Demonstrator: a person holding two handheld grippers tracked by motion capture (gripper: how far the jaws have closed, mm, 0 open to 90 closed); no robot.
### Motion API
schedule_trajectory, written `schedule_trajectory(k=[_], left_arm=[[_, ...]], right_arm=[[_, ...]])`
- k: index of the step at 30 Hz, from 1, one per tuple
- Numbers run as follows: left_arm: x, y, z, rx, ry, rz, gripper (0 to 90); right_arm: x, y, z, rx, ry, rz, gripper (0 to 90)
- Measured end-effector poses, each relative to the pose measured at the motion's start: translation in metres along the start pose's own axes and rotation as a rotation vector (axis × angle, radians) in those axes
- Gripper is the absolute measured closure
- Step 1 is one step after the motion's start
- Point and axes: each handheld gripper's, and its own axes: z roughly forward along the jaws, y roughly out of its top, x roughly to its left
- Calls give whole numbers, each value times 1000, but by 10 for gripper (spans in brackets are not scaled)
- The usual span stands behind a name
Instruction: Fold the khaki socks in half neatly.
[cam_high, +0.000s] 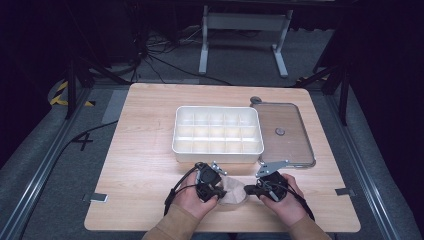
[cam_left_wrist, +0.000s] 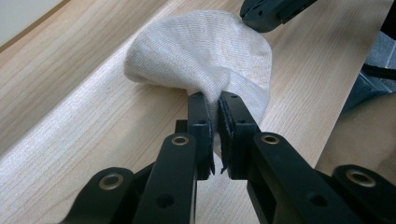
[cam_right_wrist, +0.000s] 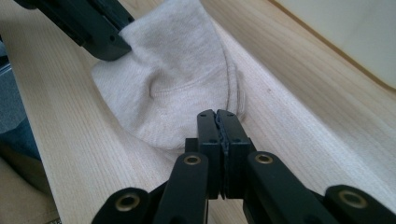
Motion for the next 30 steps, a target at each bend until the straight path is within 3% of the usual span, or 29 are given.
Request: schedule_trajectory(k=[7, 30], left_arm=[[-4, 2, -1, -12, 5, 13, 834], [-18, 14, 12, -20, -7, 67, 832]], right_arm=[[6, -1, 10, 40, 8, -13, 897], [14, 0, 18, 15, 49, -15, 897]])
